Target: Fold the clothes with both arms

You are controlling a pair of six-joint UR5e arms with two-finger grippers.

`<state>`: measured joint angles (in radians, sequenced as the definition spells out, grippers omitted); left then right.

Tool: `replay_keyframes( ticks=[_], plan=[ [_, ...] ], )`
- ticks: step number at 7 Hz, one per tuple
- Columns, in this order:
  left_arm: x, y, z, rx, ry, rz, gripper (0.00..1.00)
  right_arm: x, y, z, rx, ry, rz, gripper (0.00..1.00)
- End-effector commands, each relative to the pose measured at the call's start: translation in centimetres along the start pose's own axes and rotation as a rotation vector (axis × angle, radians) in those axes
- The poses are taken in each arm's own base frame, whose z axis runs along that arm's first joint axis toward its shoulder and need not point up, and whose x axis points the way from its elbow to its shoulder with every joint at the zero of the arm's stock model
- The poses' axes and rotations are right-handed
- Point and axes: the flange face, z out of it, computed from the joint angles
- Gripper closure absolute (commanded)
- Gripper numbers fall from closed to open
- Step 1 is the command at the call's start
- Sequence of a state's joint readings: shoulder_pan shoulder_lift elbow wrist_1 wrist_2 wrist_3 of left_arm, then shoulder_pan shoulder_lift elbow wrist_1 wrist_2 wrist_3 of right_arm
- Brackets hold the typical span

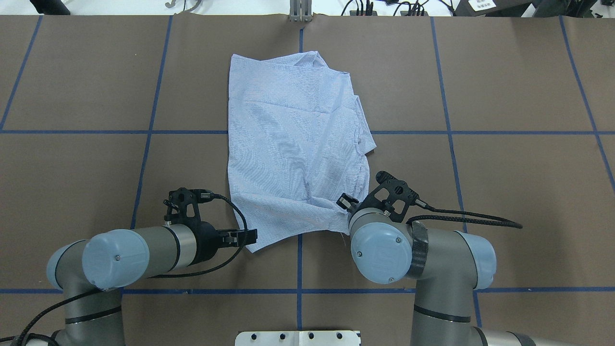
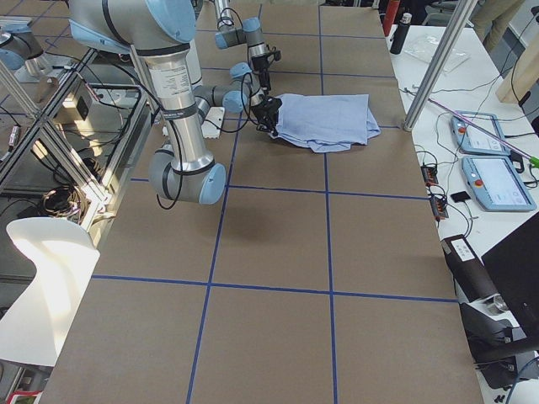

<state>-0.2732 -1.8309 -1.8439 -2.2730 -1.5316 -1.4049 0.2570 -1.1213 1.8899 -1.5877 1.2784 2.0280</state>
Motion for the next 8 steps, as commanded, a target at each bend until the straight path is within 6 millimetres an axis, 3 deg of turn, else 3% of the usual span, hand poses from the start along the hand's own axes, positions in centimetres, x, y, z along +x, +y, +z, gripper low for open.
replay_keyframes(
  ticks=[1, 3, 6, 7, 8],
  plan=[
    [1.3, 0.5, 1.0, -0.005, 0.000, -0.019, 0.10, 0.1, 0.0, 0.1, 0.002, 0.001, -0.001, 1.00],
    [2.4, 0.4, 3.4, -0.005, -0.010, -0.031, 0.11, 0.1, 0.0, 0.1, 0.002, 0.001, -0.001, 1.00],
    [1.7, 0.6, 3.4, -0.008, -0.021, -0.030, 0.12, 0.1, 0.0, 0.1, 0.002, 0.001, -0.001, 1.00],
    [1.9, 0.6, 3.3, -0.006, -0.017, -0.032, 0.25, 0.1, 0.0, 0.1, 0.002, 0.001, -0.001, 1.00],
    [2.2, 0.5, 3.2, -0.005, -0.012, -0.052, 0.71, 0.1, 0.0, 0.0, 0.001, -0.001, -0.001, 1.00]
  ],
)
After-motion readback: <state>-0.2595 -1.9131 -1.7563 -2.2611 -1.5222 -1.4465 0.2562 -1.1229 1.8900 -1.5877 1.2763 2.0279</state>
